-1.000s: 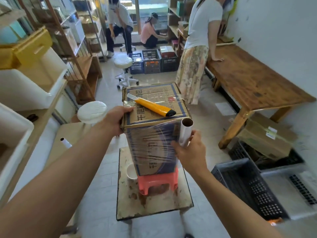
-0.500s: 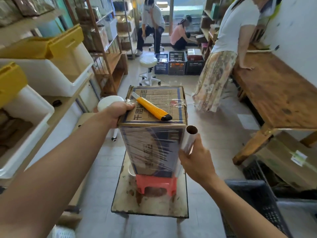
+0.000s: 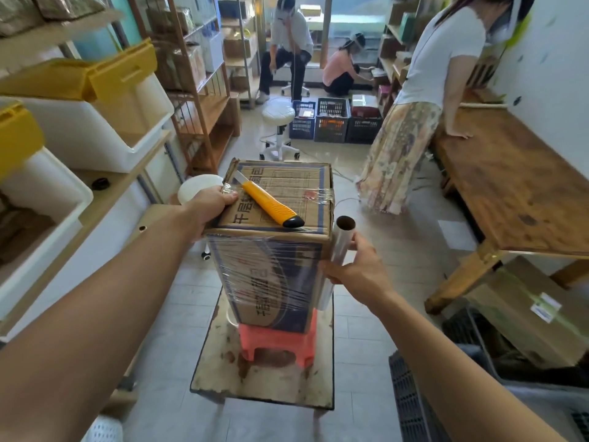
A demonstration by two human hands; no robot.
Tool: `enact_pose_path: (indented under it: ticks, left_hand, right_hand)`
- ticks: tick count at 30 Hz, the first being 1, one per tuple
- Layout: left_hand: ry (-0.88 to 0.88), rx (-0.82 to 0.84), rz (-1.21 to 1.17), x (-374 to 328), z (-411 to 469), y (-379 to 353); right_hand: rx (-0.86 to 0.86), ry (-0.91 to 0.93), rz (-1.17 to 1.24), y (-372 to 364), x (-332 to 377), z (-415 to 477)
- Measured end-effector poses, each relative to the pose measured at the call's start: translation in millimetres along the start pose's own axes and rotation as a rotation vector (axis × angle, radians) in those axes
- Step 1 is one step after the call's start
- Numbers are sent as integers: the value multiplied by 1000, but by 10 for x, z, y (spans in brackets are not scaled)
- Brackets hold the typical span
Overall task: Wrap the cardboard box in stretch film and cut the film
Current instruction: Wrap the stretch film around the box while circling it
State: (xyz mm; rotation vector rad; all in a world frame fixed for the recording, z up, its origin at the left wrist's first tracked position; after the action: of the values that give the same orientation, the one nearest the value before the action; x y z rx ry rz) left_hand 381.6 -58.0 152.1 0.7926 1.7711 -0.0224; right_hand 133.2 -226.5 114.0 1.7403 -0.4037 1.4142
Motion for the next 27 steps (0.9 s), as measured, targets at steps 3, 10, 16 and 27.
enact_pose_path:
  ticks: [3, 10, 16, 27]
  left_hand:
    - [-5, -16, -18, -23, 13, -33]
    - [-29, -30, -27, -32, 47, -37]
    - [-25, -22, -26, -31, 56, -56]
    - [-75, -58, 133, -78, 53, -2]
  right_hand:
    - [46, -6, 19, 56, -7, 58]
    - [151, -33, 196, -19, -75, 158]
    - [14, 70, 152, -85, -58, 266]
    - [80, 112, 105, -13, -405, 740]
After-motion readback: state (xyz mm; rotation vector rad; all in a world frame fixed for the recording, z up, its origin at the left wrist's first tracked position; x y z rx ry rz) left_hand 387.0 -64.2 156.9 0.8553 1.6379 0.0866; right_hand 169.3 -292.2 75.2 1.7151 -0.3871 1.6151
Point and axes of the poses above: each hand's wrist, its own z-axis towards the middle knuckle, its own y-axis out of the back of the hand, x = y × z, the point moved 9 cm from there along z, towards the middle knuckle, and after that the axes turned 7 degrees about -x, right-handed, at the moved point
